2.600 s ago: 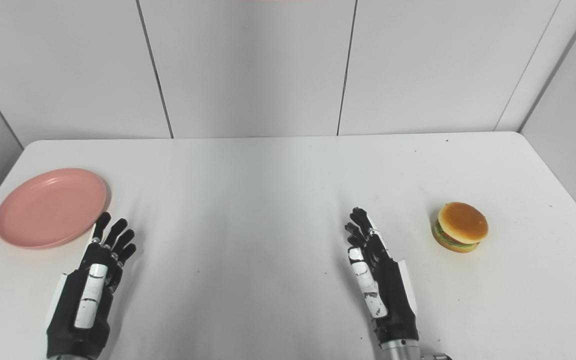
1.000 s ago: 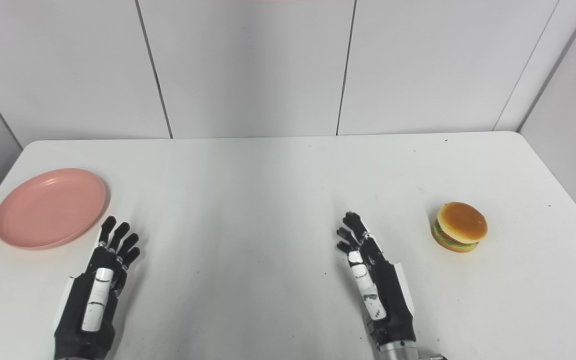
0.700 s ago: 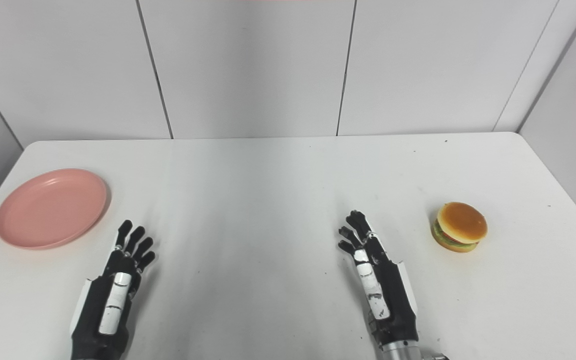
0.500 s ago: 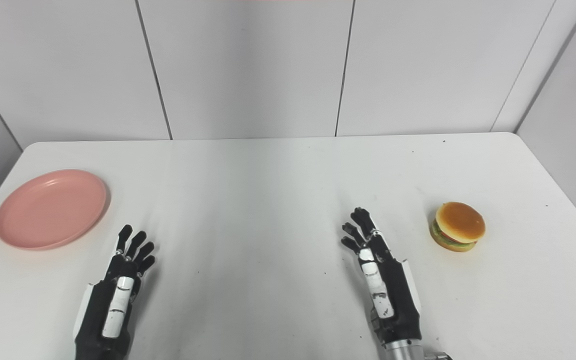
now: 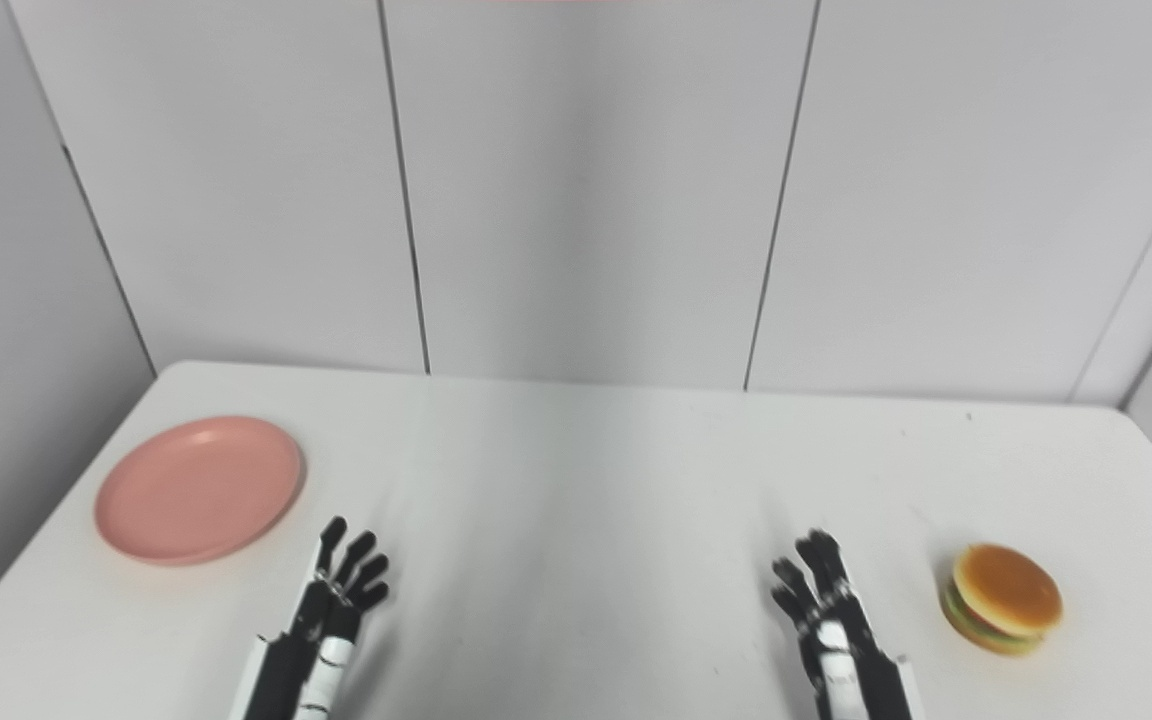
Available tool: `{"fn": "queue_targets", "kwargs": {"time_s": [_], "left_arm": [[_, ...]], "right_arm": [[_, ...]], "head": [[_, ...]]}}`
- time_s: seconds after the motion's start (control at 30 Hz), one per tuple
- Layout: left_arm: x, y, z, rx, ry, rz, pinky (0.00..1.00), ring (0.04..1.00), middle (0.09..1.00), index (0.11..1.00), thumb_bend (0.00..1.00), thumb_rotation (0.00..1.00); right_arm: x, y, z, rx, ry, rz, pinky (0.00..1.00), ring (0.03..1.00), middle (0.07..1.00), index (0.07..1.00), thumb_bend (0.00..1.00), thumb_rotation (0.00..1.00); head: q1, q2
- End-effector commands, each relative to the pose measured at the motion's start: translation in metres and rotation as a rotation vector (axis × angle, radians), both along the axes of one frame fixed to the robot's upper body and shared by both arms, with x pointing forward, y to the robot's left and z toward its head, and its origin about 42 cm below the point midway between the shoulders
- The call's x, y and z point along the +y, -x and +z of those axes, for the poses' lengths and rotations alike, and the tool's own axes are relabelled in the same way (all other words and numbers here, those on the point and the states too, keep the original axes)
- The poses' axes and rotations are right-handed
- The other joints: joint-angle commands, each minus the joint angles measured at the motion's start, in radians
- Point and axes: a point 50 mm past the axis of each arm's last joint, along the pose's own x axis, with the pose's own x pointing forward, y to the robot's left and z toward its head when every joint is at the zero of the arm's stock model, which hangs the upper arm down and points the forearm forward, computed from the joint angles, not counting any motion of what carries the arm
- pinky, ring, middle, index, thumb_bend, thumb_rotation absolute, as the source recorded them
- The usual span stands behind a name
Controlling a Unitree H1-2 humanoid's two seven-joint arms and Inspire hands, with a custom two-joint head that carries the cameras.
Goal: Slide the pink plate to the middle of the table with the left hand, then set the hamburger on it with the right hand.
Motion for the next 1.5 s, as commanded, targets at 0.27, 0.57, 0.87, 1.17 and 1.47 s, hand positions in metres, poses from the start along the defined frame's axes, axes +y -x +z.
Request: {"fn": "queue_targets", "kwargs": {"time_s": [0.27,0.57,0.87,1.17,1.47], "left_arm": [[-0.022,0.004,-0.016,0.035,0.029,-0.013,0.88,0.920,0.962,0.993,0.59,0.77],[-0.007,0.011,-0.012,0.022,0.025,0.003,0.90,0.930,0.963,0.999,0.65,0.83],[0.020,0.013,0.008,-0.022,0.033,0.031,0.86,0.918,0.933,0.991,0.71,0.86],[0.052,-0.023,0.083,-0.220,0.031,0.079,0.70,0.798,0.813,0.814,0.81,0.81],[0.100,-0.066,0.123,-0.318,-0.053,0.158,0.70,0.787,0.795,0.790,0.89,0.81]], "right_arm": [[-0.030,0.003,-0.033,0.098,0.018,-0.021,0.98,0.952,0.985,0.970,0.71,0.90],[-0.014,0.008,-0.028,0.079,0.041,-0.036,0.90,0.906,0.947,0.943,0.77,0.88],[0.002,0.015,-0.015,0.050,0.039,-0.029,0.85,0.878,0.929,0.914,0.75,0.85],[0.004,0.015,0.002,0.046,0.048,-0.036,0.84,0.869,0.927,0.917,0.75,0.84],[0.005,0.014,0.004,0.046,0.048,-0.034,0.81,0.860,0.926,0.912,0.76,0.82]], "head": [[0.002,0.005],[-0.105,0.049],[-0.166,0.118],[-0.195,0.207],[-0.190,0.204]]}}
